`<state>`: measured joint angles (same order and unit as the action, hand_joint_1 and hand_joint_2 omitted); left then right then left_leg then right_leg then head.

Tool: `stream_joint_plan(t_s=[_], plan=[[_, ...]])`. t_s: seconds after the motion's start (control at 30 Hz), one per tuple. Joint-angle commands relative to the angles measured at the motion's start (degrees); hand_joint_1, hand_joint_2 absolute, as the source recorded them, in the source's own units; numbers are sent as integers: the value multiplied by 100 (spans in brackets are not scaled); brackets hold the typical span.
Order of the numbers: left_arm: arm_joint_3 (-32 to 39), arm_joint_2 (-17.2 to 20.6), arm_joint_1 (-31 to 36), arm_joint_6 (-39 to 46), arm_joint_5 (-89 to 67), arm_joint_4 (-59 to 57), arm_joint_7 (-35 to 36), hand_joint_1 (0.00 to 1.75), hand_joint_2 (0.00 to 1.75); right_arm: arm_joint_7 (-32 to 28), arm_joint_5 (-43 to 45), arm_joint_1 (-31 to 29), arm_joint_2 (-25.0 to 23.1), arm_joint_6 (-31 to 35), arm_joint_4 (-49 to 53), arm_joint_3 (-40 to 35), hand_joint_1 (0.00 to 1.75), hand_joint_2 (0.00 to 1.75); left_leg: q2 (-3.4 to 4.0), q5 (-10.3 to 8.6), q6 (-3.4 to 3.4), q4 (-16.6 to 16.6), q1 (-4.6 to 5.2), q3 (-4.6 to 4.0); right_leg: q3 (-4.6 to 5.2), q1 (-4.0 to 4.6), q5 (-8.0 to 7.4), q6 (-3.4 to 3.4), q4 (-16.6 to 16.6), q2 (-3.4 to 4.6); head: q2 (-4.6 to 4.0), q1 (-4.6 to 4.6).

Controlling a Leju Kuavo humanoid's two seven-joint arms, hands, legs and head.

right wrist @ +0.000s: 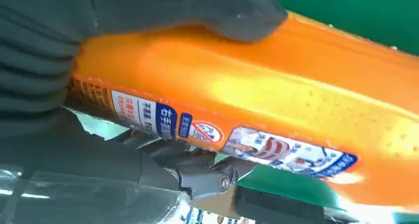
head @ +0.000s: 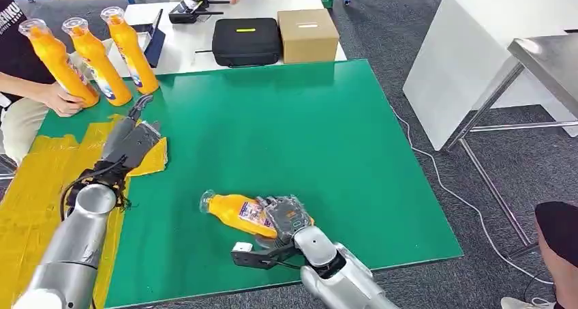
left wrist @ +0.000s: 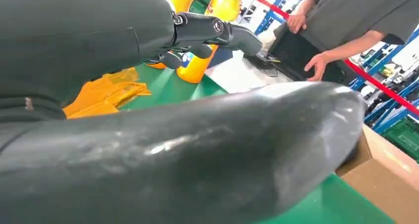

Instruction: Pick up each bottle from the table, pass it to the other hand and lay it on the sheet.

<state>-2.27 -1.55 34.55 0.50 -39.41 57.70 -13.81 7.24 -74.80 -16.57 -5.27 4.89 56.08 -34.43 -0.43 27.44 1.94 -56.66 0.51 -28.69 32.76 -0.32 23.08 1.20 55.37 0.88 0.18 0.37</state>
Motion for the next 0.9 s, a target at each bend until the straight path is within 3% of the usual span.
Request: stream_joint_plan(t_s=[0.03,0.17,0.4,0.47,0.53,0.77,0.9], plan=[[40,-140,294,-54,33,-461,-13,0,0,-141,372,238,39,281,51,612,175,175,-17,-2,-9,1,-7,-8,-2,6,1,-1,-7,-23,0,0],[44,-108,-4,-51,157,-170,-81,0,0,-371,814,223,-54,829,458,936,175,175,-12,-2,-14,3,-7,-12,3,7,1,-2,-8,-22,0,0],[-25,-179,-76,-74,208,-91,-135,0,0,-488,1035,232,-129,1237,737,1170,175,175,2,1,-11,-1,-4,-37,30,1,1,-2,1,-8,0,2],[-25,-215,-105,-61,246,-26,-119,0,0,-564,1092,276,-148,1536,866,1259,175,175,-4,2,-14,0,-6,-43,35,3,4,-3,1,-16,0,0],[-9,-252,-188,-125,361,99,-136,0,0,-406,547,194,-169,2455,912,1378,175,175,-6,3,-11,-2,-7,-47,40,3,4,-2,1,-13,0,0],[-17,-263,-191,-125,360,105,-135,0,0,-414,561,168,-166,2441,915,1390,175,175,3,6,-16,2,-16,-55,47,7,4,-2,-4,-12,0,0],[77,-358,-186,-711,1139,115,-324,0,0,-711,687,75,-296,3511,857,1796,175,175,2,2,-10,-1,-11,-66,60,1,1,0,2,-7,0,0]])
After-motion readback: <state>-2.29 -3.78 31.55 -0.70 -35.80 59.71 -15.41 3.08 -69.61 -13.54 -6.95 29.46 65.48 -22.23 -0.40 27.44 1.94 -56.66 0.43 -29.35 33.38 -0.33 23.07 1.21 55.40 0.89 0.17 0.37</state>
